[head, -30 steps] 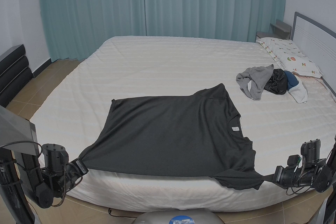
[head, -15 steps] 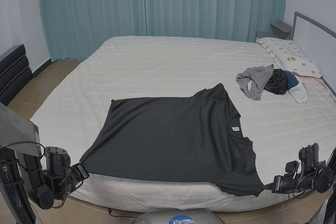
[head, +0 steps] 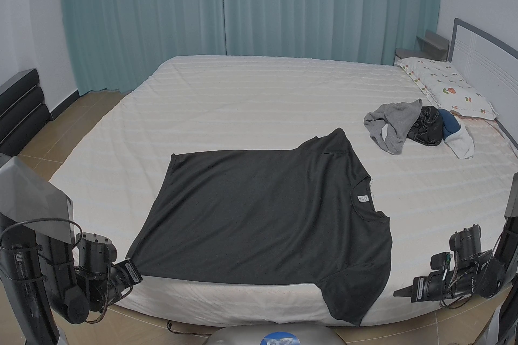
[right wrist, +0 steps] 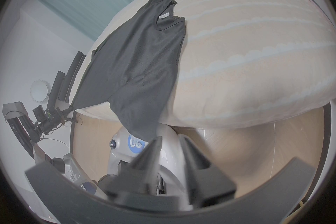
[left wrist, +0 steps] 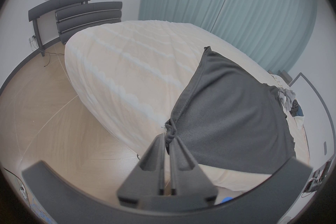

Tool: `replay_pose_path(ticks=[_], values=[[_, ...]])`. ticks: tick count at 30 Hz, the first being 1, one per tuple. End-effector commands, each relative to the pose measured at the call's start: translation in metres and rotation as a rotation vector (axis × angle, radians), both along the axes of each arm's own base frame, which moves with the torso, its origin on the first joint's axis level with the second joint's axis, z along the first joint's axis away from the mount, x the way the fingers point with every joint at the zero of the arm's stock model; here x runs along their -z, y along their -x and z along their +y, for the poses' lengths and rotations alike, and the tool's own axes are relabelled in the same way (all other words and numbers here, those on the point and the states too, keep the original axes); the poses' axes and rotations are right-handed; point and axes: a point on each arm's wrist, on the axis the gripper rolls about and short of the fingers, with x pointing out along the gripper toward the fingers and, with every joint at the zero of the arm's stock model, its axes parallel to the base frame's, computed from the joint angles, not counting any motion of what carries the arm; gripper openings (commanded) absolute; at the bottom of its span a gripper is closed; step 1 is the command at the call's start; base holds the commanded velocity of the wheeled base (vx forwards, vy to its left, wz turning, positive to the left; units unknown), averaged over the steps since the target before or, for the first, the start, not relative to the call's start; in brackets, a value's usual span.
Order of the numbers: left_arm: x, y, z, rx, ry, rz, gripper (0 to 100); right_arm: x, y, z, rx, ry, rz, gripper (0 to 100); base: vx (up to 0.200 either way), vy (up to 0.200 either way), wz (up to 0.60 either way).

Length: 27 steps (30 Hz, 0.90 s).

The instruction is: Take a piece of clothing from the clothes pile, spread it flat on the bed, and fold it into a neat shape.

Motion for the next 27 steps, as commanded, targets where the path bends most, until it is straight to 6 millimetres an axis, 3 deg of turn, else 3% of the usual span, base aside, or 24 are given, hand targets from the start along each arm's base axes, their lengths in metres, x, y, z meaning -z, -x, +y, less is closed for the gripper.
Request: replay_pose_path(ticks=[1, 9, 17, 22, 27], values=[[0.013, 0.004, 0.000, 0.006, -0.005, 0.065, 100, 0.013, -0.009, 0.000, 0.011, -0.008, 0.006, 100, 0.000, 0.000, 0.00], [0.005, 0.001, -0.003, 0.013, 0.010, -0.008, 100, 0.003, -0.025, 0.002, 0.043, -0.037, -0.093, 100, 0.000, 0.000, 0.00], [-0.006, -0.006, 0.001, -0.004, 0.041, -0.111, 100, -0.013, -0.058, 0.012, 0.164, -0.196, -0.159, 100, 0.000, 0.000, 0.00], [-0.013, -0.011, 0.013, -0.040, 0.094, -0.150, 100, -0.014, -0.066, 0.004, 0.243, -0.326, -0.107, 100, 0.000, 0.000, 0.00], [-0.017, -0.015, 0.029, -0.073, 0.222, -0.184, 100, -0.022, -0.066, 0.001, 0.258, -0.369, -0.122, 100, 0.000, 0.200, 0.00]])
